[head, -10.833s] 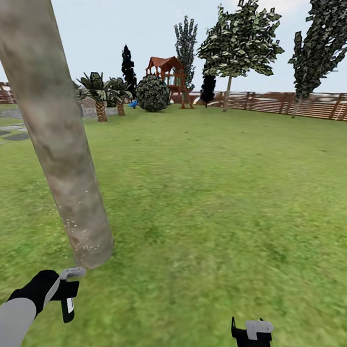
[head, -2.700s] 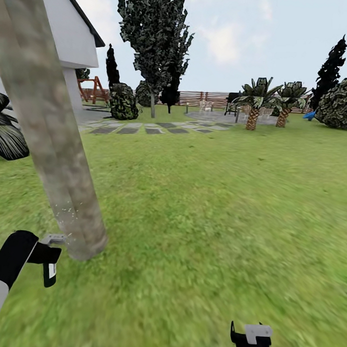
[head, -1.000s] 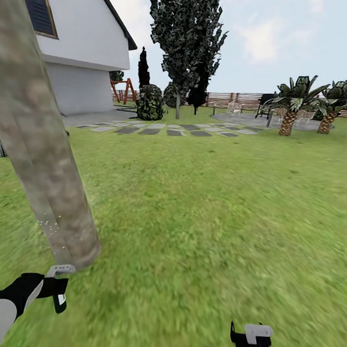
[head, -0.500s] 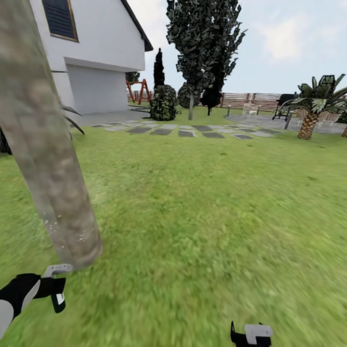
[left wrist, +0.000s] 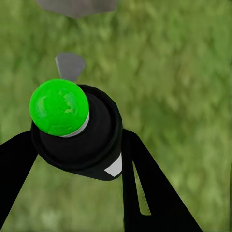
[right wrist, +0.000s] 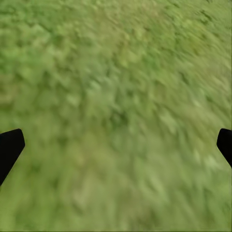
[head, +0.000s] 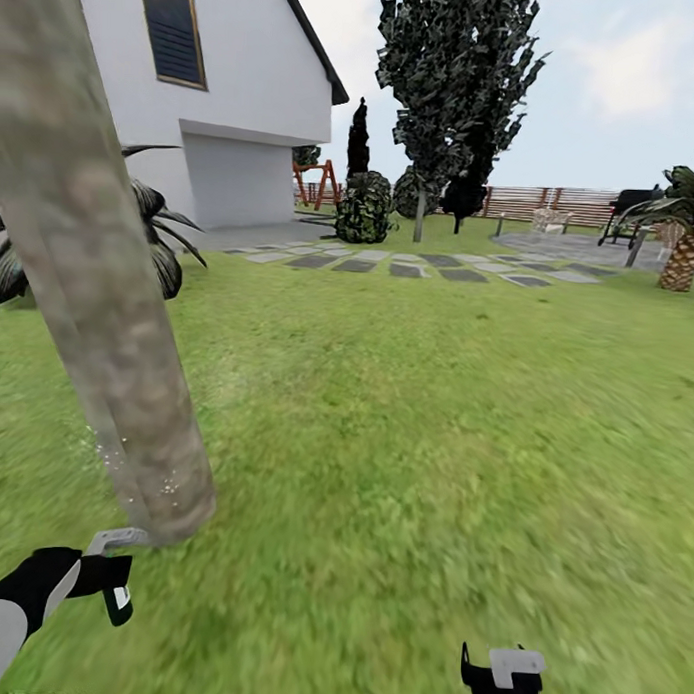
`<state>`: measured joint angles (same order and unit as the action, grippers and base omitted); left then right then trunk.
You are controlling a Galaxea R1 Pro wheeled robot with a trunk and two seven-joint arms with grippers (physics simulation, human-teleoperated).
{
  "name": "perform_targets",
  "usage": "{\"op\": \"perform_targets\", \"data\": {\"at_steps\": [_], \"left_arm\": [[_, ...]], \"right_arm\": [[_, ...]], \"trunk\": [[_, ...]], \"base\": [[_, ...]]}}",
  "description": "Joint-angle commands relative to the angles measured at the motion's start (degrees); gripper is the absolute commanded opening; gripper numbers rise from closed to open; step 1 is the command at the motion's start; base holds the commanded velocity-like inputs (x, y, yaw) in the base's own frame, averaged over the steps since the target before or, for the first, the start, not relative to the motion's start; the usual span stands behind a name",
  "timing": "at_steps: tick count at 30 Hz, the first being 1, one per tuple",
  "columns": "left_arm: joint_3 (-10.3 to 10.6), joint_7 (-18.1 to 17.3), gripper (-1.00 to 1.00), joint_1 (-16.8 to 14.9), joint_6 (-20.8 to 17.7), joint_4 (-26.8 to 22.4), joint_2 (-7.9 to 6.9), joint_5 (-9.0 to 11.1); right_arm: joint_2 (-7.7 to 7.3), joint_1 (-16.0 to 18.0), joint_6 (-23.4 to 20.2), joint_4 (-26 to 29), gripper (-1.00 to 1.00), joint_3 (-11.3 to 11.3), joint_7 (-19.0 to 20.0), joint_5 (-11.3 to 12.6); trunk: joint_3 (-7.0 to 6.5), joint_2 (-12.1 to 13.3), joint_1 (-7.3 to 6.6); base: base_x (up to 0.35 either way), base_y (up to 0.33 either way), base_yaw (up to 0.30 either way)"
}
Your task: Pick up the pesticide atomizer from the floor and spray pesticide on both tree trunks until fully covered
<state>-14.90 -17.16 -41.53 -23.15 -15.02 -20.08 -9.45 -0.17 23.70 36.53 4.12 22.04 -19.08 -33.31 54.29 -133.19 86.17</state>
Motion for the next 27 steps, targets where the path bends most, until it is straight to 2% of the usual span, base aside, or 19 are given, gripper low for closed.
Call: {"op": "perform_targets", "data": {"at_steps": [1, 6, 15, 17, 27], "left_arm": [[-0.49, -0.15, -1.0, -0.05, -0.32, -0.09, 0.04, -0.61], [-0.52, 4.32, -1.0, -0.05, -0.32, -0.09, 0.13, -0.49], [-0.56, 4.51, -1.0, -0.05, -0.32, -0.09, 0.13, -0.45], [-0.49, 4.59, -1.0, -0.05, -0.32, -0.09, 0.13, 1.13], [-0.48, 4.6, -1.0, -0.05, -0.32, -0.09, 0.13, 1.36]], "right_arm": [[-0.01, 0.03, 0.12, -0.08, 1.0, 0.28, -0.34, -0.61], [-0.01, 0.03, 0.12, -0.09, 1.0, 0.28, -0.34, -0.61], [-0.01, 0.03, 0.13, -0.16, 1.0, 0.28, -0.29, -0.61], [-0.01, 0.03, 0.12, -0.14, 1.0, 0.28, -0.32, -0.61], [-0.01, 0.03, 0.12, -0.16, 1.0, 0.28, -0.28, -0.61]], "trunk": [[0.05, -0.02, 0.01], [0.05, -0.02, 0.01], [0.05, -0.02, 0.01], [0.05, -0.02, 0.01], [0.05, -0.02, 0.01]], "base": [[0.193, -0.216, 0.276], [0.183, -0.224, 0.258], [0.136, -0.249, 0.039], [0.093, -0.268, 0.236], [0.092, -0.269, 0.277]]}}
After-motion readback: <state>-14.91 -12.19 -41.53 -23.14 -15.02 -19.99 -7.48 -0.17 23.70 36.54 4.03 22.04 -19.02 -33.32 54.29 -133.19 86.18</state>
